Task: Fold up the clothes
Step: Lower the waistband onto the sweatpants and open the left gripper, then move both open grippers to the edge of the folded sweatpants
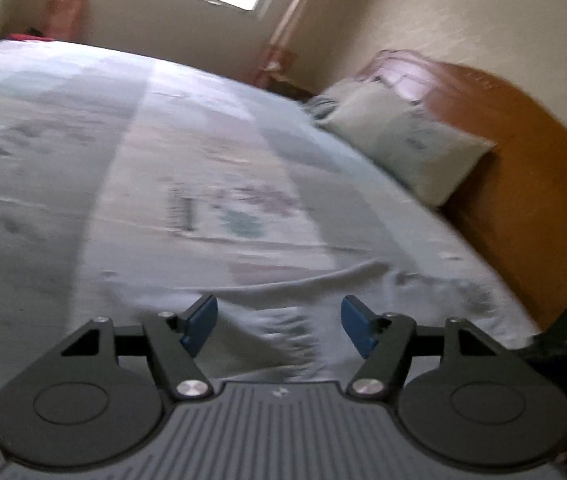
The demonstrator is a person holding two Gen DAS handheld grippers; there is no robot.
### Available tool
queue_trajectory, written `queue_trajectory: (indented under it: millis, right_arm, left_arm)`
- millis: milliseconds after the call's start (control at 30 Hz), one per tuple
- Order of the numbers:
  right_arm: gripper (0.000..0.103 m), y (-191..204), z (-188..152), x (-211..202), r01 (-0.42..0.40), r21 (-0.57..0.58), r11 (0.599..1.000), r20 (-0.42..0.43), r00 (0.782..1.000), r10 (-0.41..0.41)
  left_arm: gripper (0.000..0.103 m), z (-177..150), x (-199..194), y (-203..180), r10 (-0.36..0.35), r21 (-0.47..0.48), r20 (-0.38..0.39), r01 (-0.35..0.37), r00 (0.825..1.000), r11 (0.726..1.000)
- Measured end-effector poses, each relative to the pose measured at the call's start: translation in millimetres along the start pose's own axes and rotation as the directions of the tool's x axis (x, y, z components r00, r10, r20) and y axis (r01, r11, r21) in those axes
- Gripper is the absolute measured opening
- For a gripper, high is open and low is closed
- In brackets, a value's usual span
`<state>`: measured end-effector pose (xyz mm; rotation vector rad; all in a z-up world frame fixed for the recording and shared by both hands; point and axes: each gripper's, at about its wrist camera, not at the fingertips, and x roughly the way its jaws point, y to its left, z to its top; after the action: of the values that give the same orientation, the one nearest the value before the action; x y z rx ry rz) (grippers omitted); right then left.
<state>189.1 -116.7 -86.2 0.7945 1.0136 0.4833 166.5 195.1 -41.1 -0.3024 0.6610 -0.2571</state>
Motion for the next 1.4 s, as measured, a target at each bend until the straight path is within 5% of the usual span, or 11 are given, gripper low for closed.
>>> queue_trajectory:
  millis: [133,367,633,833,967,1100,1167,1233,1400]
  right_arm:
    - [0.103,1,-3,6,0.013,-0.006,1.000,-0.011,1.000,-0.013]
    - [0.103,6,-6,15,0.030,-0.033,0.999,-0.035,0.999,-0.031]
    - [0.103,17,-7,25,0.035,-0.106,0.994,-0.060,0.997,-0.042]
    - [0.103,24,-9,25,0.041,-0.173,0.984,-0.065,0.997,-0.053]
    - [0.103,35,-8,23,0.040,-0.278,0.960,-0.051,0.997,-0.056]
    - [0.103,62,-12,31,0.041,-0.459,0.887,-0.041,0.997,-0.067]
    - [0.103,73,-16,36,0.045,-0.532,0.845,-0.033,0.997,-0.074]
    - [0.103,78,-18,43,0.042,-0.556,0.830,-0.043,0.996,-0.079]
    - [0.103,85,-24,57,0.016,-0.581,0.814,-0.093,0.992,-0.085]
  left_arm:
    - [0.068,-11,10,21,0.082,0.011,-0.014,-0.082,0.997,0.997]
    - [0.068,-49,47,33,0.103,0.051,-0.146,-0.096,0.984,0.994]
    - [0.069,-10,46,24,0.088,0.146,-0.066,-0.077,0.994,0.986]
    - [0.072,-12,93,44,0.105,0.090,-0.109,-0.096,0.988,0.991]
    - [0.074,-11,73,38,0.114,0.104,-0.114,-0.102,0.987,0.989]
    - [0.074,-23,34,30,0.045,0.116,-0.116,-0.032,0.992,0.993]
    - [0.074,-40,22,32,-0.048,0.047,-0.154,0.056,0.987,0.997]
    - [0.075,-61,22,38,-0.157,-0.062,-0.222,0.146,0.962,0.987]
    - [0.075,-62,-5,43,-0.083,-0.052,-0.183,0.074,0.980,0.996]
